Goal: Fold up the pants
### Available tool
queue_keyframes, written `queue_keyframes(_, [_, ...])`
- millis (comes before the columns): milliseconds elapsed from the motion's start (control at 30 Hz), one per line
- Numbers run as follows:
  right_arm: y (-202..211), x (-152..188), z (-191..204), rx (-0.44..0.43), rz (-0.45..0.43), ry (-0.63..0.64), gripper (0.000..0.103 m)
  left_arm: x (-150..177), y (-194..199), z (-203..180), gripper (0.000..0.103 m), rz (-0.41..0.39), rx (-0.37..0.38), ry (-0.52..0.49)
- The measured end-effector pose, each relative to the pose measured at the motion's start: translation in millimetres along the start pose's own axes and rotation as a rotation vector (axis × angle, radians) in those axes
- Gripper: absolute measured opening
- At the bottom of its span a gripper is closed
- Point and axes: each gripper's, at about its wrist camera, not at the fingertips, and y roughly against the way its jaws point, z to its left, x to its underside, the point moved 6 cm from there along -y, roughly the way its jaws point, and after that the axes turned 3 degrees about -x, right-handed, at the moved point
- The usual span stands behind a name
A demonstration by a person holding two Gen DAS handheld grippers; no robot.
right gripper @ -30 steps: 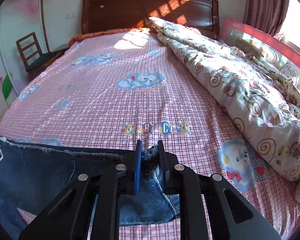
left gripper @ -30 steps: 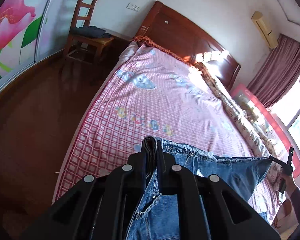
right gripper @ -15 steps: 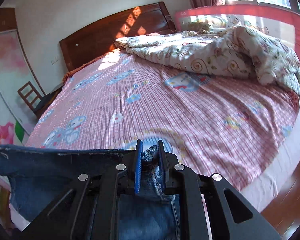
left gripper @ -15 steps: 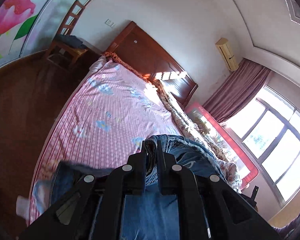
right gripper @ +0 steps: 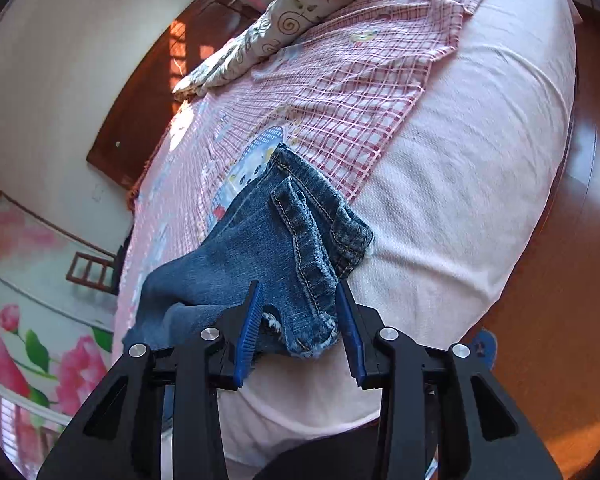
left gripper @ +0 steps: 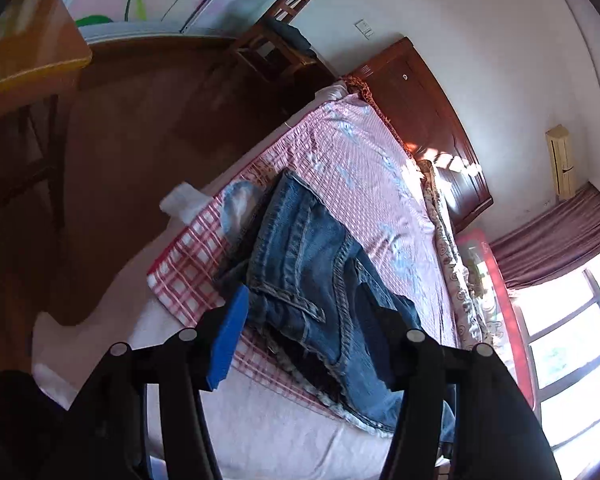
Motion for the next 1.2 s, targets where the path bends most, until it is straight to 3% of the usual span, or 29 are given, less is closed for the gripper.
queue_keyframes(100, [0.5, 7.7, 3.8, -0.024, 0.001, -0.026, 0.037, 20.4, -9.1, -11.6, 0.061, 0.069, 0.068, 0.065])
queue_keyframes(267, [3.8, 15.3, 18.5, -0.062, 0.009, -0.015, 0.037, 45.7, -30.5, -15.7, 0.061, 0.146, 0.088, 0.158])
queue_keyframes(400, [2.3, 19.9, 23.8, -0.076, 0.029, -0.006, 0.037, 37.7, -39.5, -17.9, 0.056, 0.087, 0.107, 0.192])
queue_keyframes(633, [8.3, 24.2, 14.1, -0.085, 0.023, -0.037, 0.038, 32.7, -57.3, -10.7, 0.014, 0.051, 0.049, 0.252])
queue_keyframes(667, [11.0, 24.1, 12.3, -0.081, 0.019, -0.045, 0.044, 32.8, -54.9, -13.2, 0.008, 0.032, 0.034, 0.252])
queue_keyframes(700, [14.7, 24.5, 10.0, -0.075, 0.011, -0.056, 0.062, 32.5, -51.2, -18.4, 0.007, 0.016, 0.038, 0.239])
queue_keyframes(733, [19.3, 24.3, 7.4, -0.077, 0.000, -0.074, 0.073, 31.4, -47.5, -25.9, 0.006, 0.002, 0.042, 0.214])
queue_keyframes(800, [28.2, 23.5, 0.3, -0.099, -0.016, -0.150, 0.074, 26.5, -42.5, -41.5, 0.006, -0.013, 0.062, 0.169])
queue_keyframes(967, [41.9, 16.5, -15.6, -0.315, -0.081, -0.461, 0.074, 0.5, -40.0, -74.4, 0.006, -0.019, 0.131, 0.110])
queue_keyframes(1133, [26.8, 36.4, -16.0, -0.265, 0.027, -0.621, 0.074, -15.2, -37.9, -90.6, 0.006, -0.017, 0.147, 0.058])
queue_keyframes(1200, [24.6, 51.0, -17.5, -0.293, 0.038, -0.694, 0.074, -16.4, -37.7, -88.4, 0.006, -0.016, 0.147, 0.061])
